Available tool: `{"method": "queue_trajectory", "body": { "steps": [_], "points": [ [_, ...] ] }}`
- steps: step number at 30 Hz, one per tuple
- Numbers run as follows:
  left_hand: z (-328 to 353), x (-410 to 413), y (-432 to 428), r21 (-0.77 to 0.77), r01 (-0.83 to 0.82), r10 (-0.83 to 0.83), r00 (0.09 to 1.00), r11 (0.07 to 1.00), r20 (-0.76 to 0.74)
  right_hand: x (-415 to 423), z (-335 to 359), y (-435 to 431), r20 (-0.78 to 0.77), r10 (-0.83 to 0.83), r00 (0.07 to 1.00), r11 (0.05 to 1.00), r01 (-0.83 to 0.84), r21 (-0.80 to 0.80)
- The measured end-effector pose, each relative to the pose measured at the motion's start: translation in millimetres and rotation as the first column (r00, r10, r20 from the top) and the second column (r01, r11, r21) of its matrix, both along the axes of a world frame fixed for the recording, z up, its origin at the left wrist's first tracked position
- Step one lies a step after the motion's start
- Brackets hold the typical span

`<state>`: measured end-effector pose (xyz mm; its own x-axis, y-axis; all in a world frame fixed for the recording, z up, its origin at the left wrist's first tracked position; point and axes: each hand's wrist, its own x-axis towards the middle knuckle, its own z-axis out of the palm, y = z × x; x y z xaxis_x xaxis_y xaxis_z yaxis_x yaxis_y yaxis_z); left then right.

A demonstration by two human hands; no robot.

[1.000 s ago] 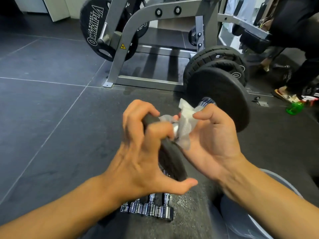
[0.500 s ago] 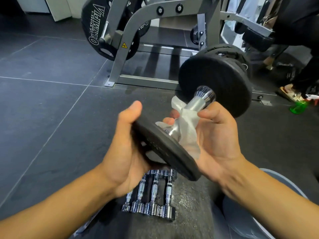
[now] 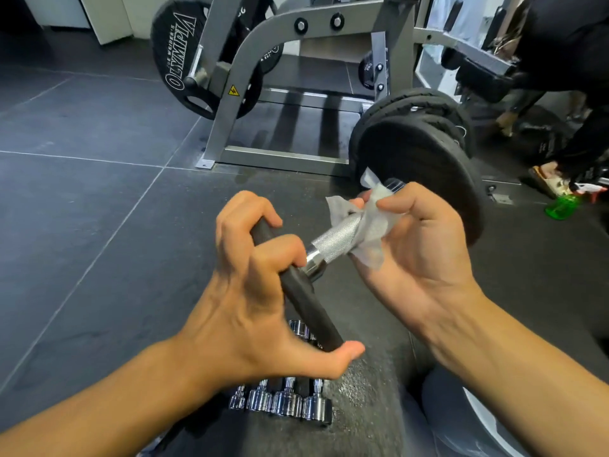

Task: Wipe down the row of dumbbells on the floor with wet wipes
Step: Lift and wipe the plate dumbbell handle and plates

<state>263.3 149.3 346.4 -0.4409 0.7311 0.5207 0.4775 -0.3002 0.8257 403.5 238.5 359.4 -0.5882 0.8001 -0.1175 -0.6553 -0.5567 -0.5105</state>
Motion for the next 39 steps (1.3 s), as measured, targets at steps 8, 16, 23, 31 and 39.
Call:
{"method": "queue_trajectory", "body": {
  "steps": [8,16,23,31,39],
  "points": [
    [-14,7,-27,-0.085,0.3,-0.244,0.884,0.95,0.4,-5,-9,-15,0.009,0.168,0.986,0.986,-0.168,-0.02],
    [-3,-6,-19,0.02,0.596,-0.211,0.252,0.803,0.945,-4,-13,-31,-0.041,0.468,0.883,0.882,-0.47,-0.036],
    [-18,0,-23,0.084,0.406,-0.361,0.674,0.91,0.645,-3,-3,-30,0.029,0.501,0.865,0.861,-0.501,0.089],
    [-18,12,-4,0.208,-0.181,0.19,0.981,0.961,-0.025,-9,3,-31,0.011,0.448,0.894,0.889,-0.447,0.094],
    [-5,13,-26,0.095,0.487,-0.388,0.547,0.868,0.742,-2,-2,-24,0.038,0.398,0.917,0.917,-0.399,0.023]
  ]
}}
